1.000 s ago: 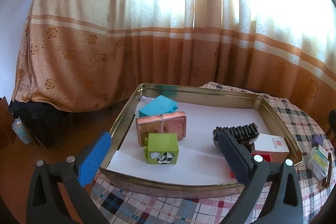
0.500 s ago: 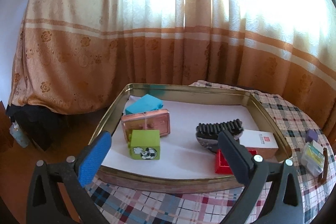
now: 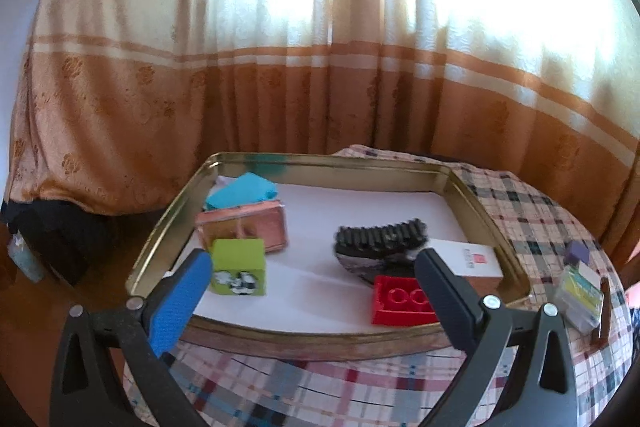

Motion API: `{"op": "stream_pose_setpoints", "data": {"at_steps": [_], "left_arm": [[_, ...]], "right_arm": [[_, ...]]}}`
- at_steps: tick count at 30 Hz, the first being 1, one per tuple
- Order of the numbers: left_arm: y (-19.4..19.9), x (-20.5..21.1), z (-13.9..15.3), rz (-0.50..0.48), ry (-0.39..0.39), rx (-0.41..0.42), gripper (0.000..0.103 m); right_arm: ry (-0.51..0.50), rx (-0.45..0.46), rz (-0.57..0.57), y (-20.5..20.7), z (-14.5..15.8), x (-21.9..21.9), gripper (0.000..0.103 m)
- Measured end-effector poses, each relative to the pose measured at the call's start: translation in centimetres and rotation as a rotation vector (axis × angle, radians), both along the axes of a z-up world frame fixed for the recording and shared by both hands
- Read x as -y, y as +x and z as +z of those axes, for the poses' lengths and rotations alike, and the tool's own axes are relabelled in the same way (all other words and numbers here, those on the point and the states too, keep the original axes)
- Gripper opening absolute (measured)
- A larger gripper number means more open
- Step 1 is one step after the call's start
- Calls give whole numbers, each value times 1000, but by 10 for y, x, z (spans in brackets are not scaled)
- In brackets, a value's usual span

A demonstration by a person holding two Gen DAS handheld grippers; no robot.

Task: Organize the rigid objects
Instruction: 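Withdraw both grippers from the tin toward the card pack and comb, then reach the right gripper to the brown comb and close on it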

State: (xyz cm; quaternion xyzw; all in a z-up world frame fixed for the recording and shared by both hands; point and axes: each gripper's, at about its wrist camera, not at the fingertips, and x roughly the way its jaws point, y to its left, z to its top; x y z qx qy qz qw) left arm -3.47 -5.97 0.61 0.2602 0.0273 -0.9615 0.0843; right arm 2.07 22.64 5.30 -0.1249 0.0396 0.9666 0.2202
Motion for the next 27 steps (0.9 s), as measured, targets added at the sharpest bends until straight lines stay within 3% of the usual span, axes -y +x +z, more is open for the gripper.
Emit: {"op": "stream_pose_setpoints", "data": {"at_steps": [6, 12, 20, 23, 27], "left_arm": [[2, -33, 1, -82, -39, -9, 103], [3, -65, 2, -170, -57, -6, 103], [6, -111, 2, -307, -113, 5, 103], [6, -123, 2, -341, -153, 4, 103], [-1, -132, 0, -368, -147, 37, 103]], "right_arm": [[-63, 4, -15, 3, -1, -17, 95], [-16, 7, -27, 7, 0, -19, 95], [-128, -14, -26, 13, -2, -41, 95], [-174, 22, -6, 11, -5, -49, 95], [-212, 117, 66, 6, -13, -54, 95]]}}
